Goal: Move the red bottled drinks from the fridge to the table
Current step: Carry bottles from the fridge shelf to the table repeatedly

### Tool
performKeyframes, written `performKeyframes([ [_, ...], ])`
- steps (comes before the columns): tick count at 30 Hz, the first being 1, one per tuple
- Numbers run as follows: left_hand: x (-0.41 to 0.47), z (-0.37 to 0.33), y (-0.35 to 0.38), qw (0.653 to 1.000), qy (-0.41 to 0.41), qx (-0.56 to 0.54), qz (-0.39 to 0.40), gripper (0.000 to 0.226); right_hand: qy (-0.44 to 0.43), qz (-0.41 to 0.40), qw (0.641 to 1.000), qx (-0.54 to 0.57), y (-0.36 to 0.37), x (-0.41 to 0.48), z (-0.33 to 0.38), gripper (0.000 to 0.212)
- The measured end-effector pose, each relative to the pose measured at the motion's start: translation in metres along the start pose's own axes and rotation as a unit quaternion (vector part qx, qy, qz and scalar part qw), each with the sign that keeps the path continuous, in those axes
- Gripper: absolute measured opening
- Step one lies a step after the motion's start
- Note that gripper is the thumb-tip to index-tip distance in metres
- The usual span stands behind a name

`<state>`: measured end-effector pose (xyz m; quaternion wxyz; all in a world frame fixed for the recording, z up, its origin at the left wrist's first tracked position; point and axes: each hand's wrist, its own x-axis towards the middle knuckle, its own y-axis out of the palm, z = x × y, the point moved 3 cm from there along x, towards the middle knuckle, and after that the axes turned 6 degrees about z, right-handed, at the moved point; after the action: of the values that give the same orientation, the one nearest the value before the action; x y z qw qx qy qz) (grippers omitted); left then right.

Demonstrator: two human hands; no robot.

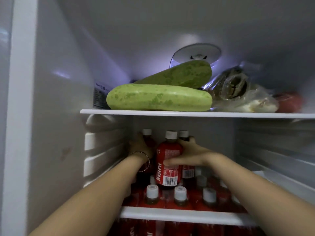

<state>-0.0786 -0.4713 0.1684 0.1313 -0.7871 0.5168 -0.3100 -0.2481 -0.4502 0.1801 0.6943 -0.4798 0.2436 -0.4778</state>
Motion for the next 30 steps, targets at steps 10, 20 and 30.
performKeyframes([
  [10,-0.075,-0.011,-0.01,0.949,0.055,-0.308,0.02,0.055,-0.098,0.016,0.993,0.069,0.006,-0.055,0.012,0.043],
  [20,-0.119,-0.01,-0.023,0.986,0.15,-0.044,0.061,0.028,-0.14,-0.053,0.975,0.165,0.016,-0.069,0.007,0.045],
  [30,-0.124,-0.039,-0.033,0.968,0.069,0.126,0.205,0.089,-0.165,-0.027,0.968,0.188,0.023,-0.065,0.007,0.055],
])
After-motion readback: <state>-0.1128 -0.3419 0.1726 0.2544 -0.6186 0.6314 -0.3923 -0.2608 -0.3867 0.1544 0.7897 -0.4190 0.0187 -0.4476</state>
